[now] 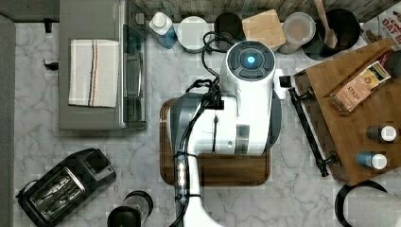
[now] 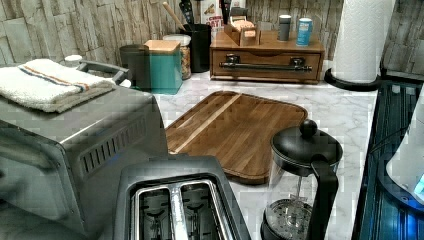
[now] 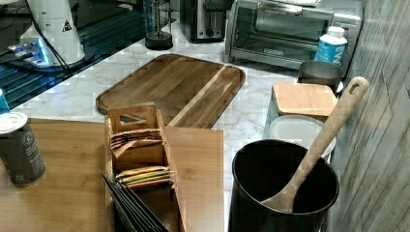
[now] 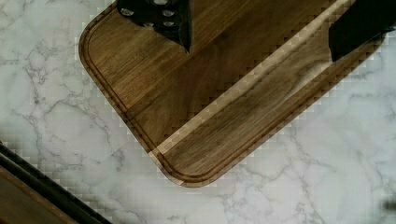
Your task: Open the drawer.
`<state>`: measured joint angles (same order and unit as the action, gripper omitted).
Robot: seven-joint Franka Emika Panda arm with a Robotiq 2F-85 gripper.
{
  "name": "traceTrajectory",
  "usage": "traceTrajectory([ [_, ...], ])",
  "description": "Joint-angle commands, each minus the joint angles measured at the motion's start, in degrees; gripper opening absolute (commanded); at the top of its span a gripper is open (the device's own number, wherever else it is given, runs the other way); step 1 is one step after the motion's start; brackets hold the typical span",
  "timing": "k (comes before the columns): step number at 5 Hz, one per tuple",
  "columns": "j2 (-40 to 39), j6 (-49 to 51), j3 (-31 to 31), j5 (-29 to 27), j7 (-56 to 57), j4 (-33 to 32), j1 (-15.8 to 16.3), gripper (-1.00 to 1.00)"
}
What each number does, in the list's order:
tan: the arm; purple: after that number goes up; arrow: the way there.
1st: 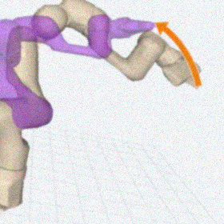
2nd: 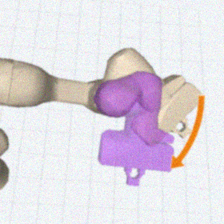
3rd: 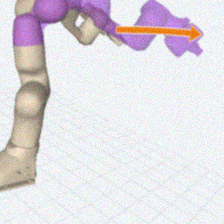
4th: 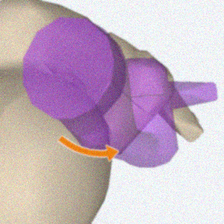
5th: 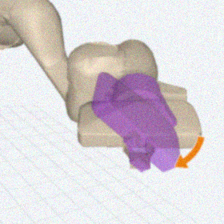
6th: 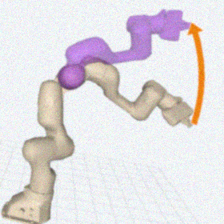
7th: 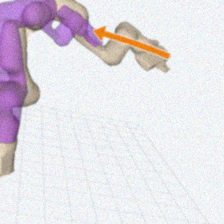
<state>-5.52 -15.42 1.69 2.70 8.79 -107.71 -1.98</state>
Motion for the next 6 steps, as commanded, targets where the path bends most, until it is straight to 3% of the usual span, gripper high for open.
traceTrajectory([
  [1, 9.4, -6.8, 1.1, 0.7, 29.4, -12.7, -2.5, 1.00],
  [3, 11.1, -13.6, 5.7, 0.4, 51.9, -18.8, -5.5, 1.00],
  [5, 7.7, -17.1, 9.2, 1.4, 62.5, -19.4, -6.9, 1.00],
  [6, 7.6, -23.8, 9.7, 0.7, 68.4, -23.3, -8.2, 1.00],
])
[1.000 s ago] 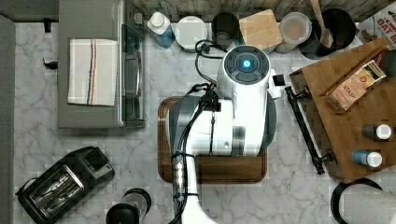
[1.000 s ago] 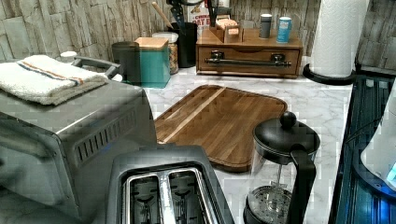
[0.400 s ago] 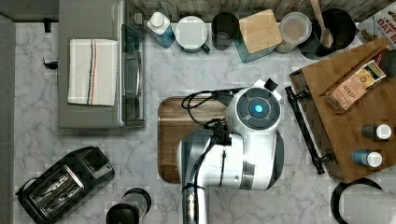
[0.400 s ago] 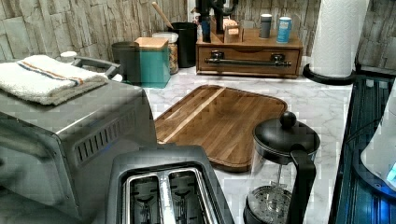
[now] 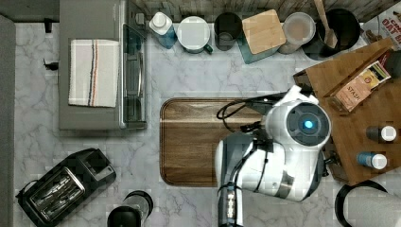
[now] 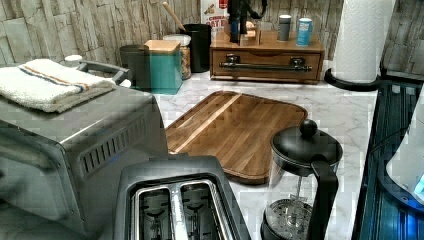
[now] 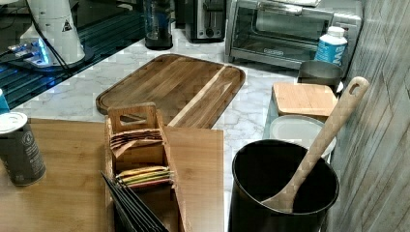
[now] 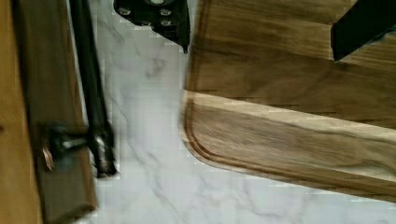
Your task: Open the drawer.
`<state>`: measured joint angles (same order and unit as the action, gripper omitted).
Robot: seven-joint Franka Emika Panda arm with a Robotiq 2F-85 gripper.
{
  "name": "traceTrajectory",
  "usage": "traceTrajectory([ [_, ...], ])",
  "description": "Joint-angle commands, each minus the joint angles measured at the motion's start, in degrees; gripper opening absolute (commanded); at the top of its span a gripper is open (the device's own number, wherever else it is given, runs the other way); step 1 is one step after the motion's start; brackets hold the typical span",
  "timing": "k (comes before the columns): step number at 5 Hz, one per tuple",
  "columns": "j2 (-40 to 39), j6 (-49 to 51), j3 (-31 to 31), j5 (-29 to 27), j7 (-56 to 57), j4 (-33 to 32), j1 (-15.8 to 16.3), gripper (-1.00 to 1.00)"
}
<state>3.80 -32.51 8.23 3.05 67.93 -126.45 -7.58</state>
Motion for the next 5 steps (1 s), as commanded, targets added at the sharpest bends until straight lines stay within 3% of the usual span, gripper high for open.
traceTrajectory([
  [1, -4.1, -11.3, 4.4, -0.6, 16.0, -5.4, -2.7, 1.00],
  [2, -7.6, -12.8, 5.8, -0.4, 20.8, -2.9, -2.5, 1.00],
  [4, -8.7, -23.9, 7.9, -9.2, 33.4, -4.7, -4.5, 1.00],
  [5, -8.3, -26.6, 8.4, -8.2, 32.0, -5.3, -4.6, 1.00],
])
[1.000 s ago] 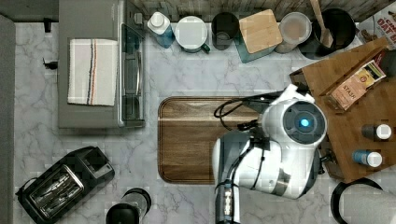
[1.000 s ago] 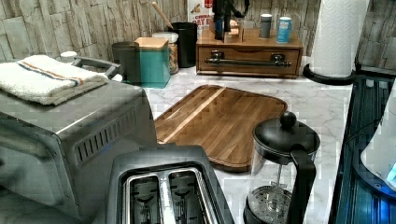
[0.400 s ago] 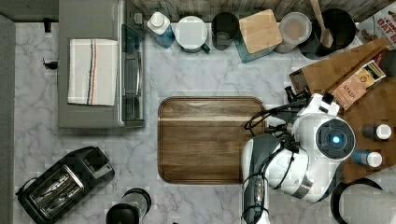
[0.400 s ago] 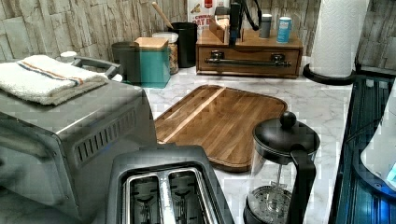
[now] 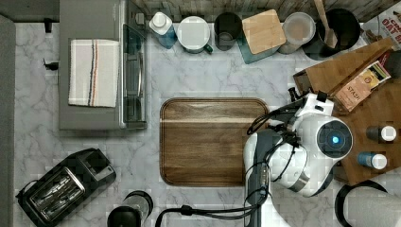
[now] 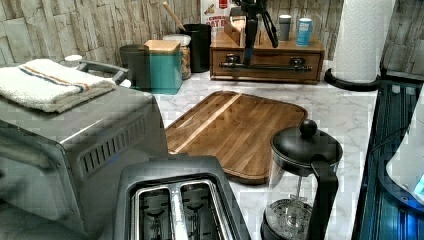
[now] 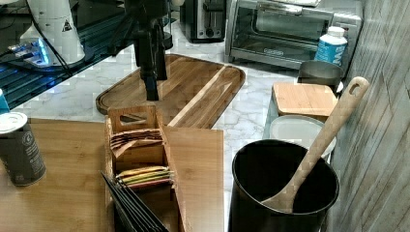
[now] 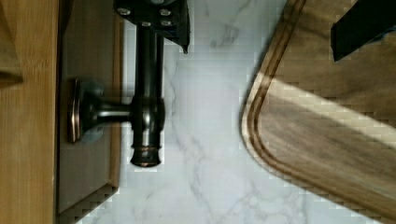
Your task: Open the drawer.
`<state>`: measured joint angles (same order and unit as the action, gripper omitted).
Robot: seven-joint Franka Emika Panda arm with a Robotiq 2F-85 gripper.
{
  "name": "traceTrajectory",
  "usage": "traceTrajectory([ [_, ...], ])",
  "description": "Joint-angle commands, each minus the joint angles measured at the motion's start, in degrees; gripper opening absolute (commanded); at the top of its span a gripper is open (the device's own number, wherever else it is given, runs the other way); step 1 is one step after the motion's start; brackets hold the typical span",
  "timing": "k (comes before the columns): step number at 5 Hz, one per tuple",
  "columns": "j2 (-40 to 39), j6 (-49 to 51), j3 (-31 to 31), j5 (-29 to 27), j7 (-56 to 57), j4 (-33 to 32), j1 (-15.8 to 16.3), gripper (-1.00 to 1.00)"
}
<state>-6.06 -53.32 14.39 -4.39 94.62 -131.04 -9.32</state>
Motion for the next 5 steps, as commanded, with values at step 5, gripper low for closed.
traceTrajectory([
  [5, -1.3, -15.7, 2.4, -4.0, 6.4, -7.2, -4.2, 1.00],
])
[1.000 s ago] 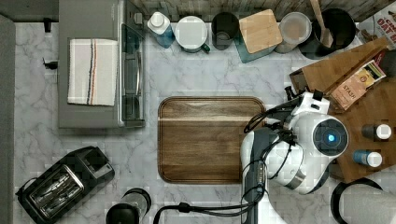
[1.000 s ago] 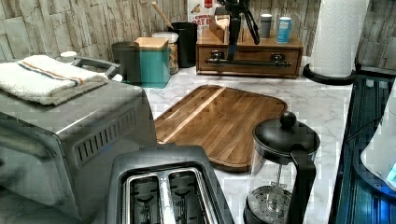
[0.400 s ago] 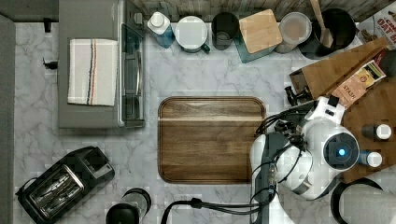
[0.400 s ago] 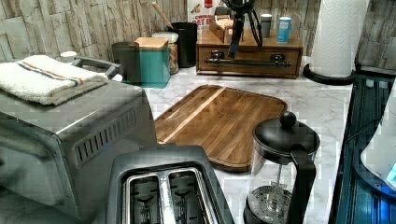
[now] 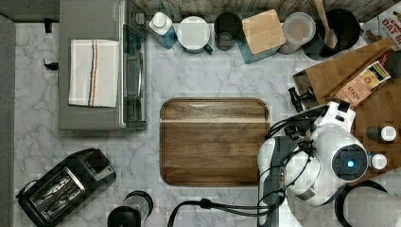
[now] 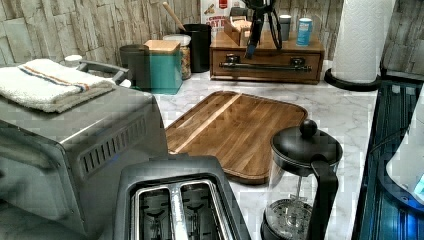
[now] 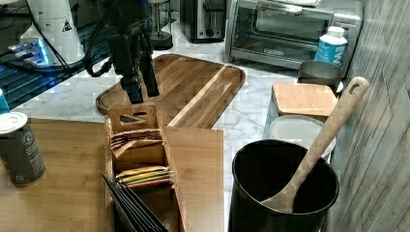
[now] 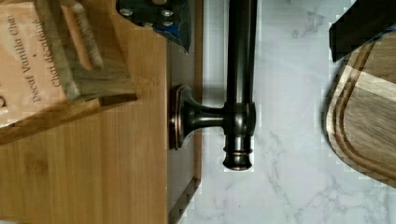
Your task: Open the drawer.
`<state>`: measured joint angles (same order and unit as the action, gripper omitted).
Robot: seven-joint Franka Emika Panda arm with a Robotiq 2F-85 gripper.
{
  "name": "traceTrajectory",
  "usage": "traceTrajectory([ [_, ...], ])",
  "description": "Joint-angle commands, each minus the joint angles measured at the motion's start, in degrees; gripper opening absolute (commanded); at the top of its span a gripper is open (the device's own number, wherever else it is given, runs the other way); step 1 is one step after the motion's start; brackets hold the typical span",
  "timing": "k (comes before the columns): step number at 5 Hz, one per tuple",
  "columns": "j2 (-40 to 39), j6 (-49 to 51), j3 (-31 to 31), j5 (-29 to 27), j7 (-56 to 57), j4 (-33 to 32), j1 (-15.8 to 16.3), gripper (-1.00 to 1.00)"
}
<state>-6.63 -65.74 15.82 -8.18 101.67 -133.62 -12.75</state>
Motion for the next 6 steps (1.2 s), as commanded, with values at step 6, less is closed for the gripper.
traceTrajectory([
  [6, -5.3, 3.8, 9.9, 2.0, -3.7, -2.9, 11.0, 1.00],
])
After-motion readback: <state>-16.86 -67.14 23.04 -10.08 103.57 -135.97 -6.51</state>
